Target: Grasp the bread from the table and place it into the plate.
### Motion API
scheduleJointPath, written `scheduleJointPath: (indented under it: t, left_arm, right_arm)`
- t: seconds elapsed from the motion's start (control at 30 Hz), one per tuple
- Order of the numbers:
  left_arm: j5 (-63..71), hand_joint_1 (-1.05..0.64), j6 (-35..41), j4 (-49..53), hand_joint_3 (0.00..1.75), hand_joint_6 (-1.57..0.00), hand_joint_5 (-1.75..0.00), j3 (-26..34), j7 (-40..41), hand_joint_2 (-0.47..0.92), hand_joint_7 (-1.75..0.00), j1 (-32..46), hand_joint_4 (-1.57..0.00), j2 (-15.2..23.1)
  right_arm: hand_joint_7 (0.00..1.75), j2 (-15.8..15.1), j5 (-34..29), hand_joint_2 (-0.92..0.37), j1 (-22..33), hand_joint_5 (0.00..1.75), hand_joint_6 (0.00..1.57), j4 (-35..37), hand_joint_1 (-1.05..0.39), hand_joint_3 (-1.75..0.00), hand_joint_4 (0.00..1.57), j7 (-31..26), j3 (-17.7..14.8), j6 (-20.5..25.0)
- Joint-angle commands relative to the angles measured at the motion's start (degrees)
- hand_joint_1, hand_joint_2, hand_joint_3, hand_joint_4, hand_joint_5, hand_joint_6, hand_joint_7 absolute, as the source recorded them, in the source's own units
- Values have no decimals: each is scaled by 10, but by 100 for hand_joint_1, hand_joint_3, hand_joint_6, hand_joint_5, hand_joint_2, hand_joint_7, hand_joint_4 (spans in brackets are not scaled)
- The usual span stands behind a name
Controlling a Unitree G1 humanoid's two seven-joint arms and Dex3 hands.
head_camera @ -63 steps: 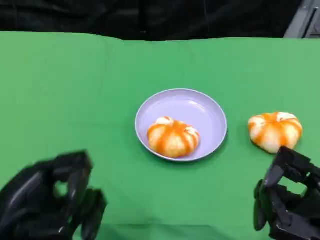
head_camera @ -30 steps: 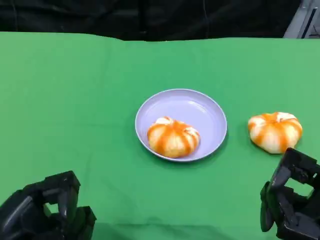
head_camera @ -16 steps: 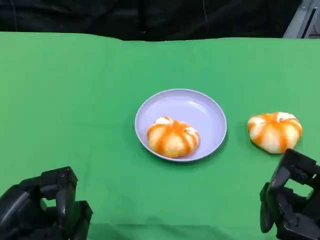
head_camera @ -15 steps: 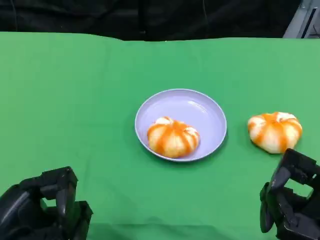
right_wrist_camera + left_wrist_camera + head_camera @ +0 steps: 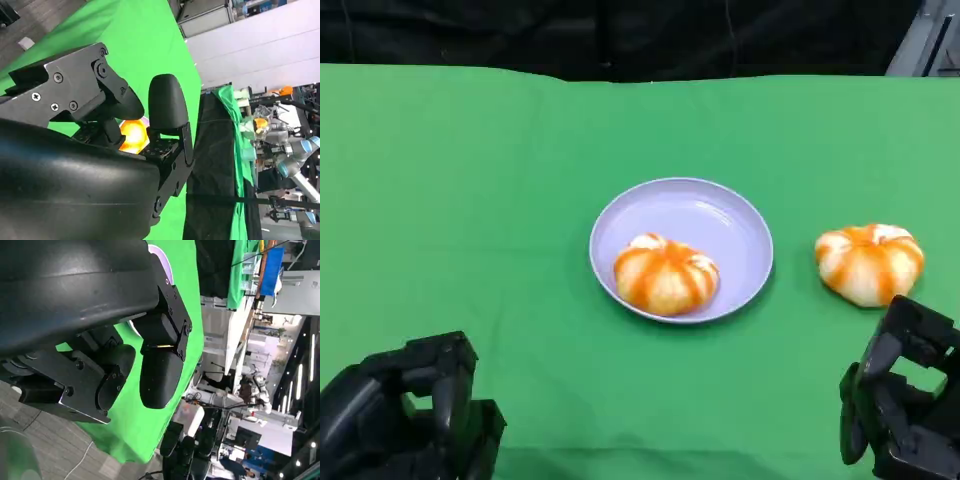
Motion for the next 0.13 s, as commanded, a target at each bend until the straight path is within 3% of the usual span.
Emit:
scheduleJointPath:
  t: [0.03,0.13]
  left_arm:
    - [7,13,-8,-2,137,-90,-175,2,5,64,-175,4,-109,9]
    - [13,14,-9,-3,139,-90,-175,1,4,65,-175,4,-109,11]
  right_arm:
    - [175,-5,2,-63,3,175,64,-4,-4,-121,95,0,-3,-2]
    - [175,-2,11,-63,2,175,64,-4,-3,-121,95,0,-4,2]
